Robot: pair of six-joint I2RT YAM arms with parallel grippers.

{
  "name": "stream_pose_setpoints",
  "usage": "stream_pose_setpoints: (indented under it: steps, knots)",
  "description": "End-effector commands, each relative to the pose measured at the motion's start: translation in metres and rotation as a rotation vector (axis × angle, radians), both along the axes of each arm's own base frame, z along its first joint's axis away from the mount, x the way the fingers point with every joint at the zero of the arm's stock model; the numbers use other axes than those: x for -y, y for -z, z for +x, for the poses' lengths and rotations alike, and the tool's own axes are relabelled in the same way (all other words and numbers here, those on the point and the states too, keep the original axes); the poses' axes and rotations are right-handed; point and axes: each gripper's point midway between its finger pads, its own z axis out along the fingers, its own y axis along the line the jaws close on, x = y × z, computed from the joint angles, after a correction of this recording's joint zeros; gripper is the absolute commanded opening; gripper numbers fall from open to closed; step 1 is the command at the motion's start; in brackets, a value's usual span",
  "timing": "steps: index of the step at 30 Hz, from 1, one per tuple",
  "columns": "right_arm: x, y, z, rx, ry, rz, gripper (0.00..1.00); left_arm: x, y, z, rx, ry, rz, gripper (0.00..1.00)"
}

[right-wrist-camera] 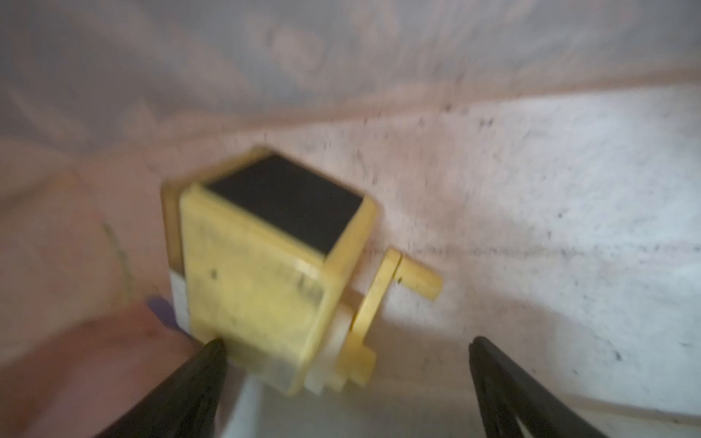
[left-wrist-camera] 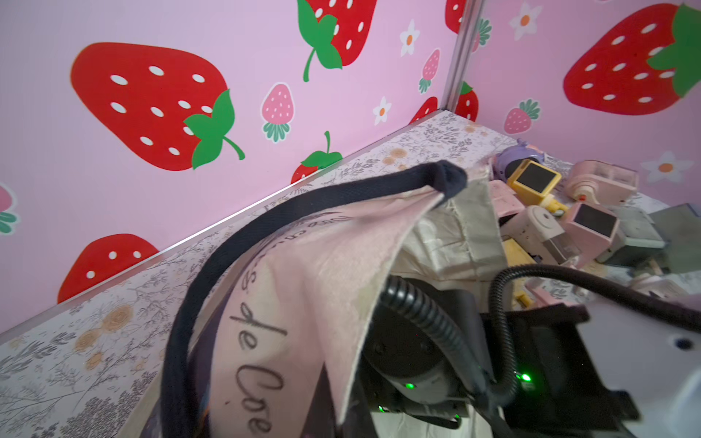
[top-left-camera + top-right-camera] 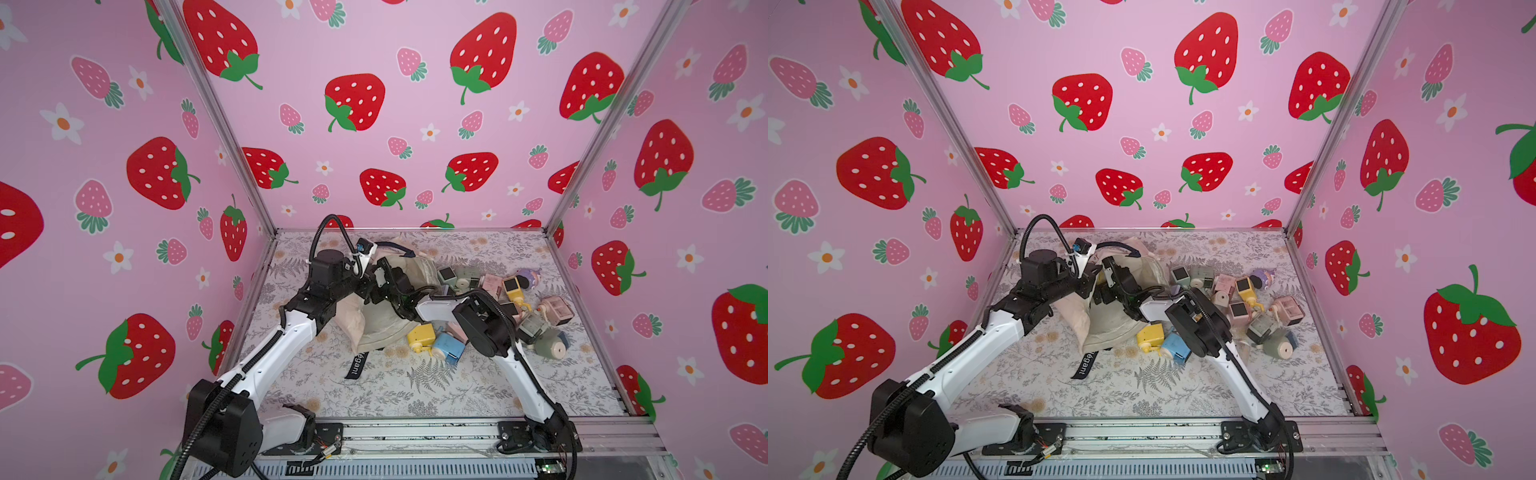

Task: Take out the pencil sharpeners from the tote bags
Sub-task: Pick up the pencil sharpener from the canvas bag.

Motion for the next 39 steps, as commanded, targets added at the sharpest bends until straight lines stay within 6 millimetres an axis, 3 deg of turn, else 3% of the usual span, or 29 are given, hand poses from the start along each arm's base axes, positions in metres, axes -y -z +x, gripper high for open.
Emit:
stream_pose_setpoints:
  steps: [1, 10, 13, 18, 21, 25, 28, 31, 34, 39]
  knots:
    - [-0.015, -0.027, 0.009, 0.029, -0.008, 0.118, 0.99, 0.022, -0.010, -0.023, 0.028, 0.177, -0.040, 0.00]
    - [-0.049, -0.043, -0.048, -0.042, -0.295, 0.277, 0.99, 0.022, -0.012, -0.018, 0.009, 0.199, -0.032, 0.00]
    - [-0.063, -0.027, -0.030, -0.118, -0.235, 0.217, 0.99, 0.029, -0.009, -0.021, -0.011, 0.242, -0.054, 0.00]
    - [-0.059, 0.007, 0.000, -0.169, -0.061, 0.115, 0.99, 0.036, -0.010, -0.032, -0.022, 0.310, -0.074, 0.00]
    - [-0.058, 0.014, 0.011, -0.182, -0.012, 0.083, 0.99, 0.039, -0.014, -0.038, -0.002, 0.342, -0.088, 0.00]
    - [-0.057, 0.005, 0.016, -0.130, -0.017, 0.055, 0.97, 0.041, -0.012, -0.042, -0.021, 0.360, -0.096, 0.00]
    - [-0.048, -0.003, 0.002, -0.132, -0.078, 0.036, 0.89, 0.035, -0.009, -0.037, -0.014, 0.310, -0.080, 0.00]
    - [-0.031, -0.025, -0.023, -0.087, -0.147, 0.048, 0.79, 0.022, 0.000, -0.022, -0.008, 0.201, -0.048, 0.00]
    - [-0.012, -0.039, -0.054, -0.065, -0.245, 0.029, 0.77, 0.010, 0.009, -0.007, -0.020, 0.099, -0.017, 0.00]
    - [0.036, -0.052, -0.103, -0.059, -0.318, -0.002, 0.76, -0.001, 0.017, 0.006, -0.024, 0.013, -0.002, 0.00]
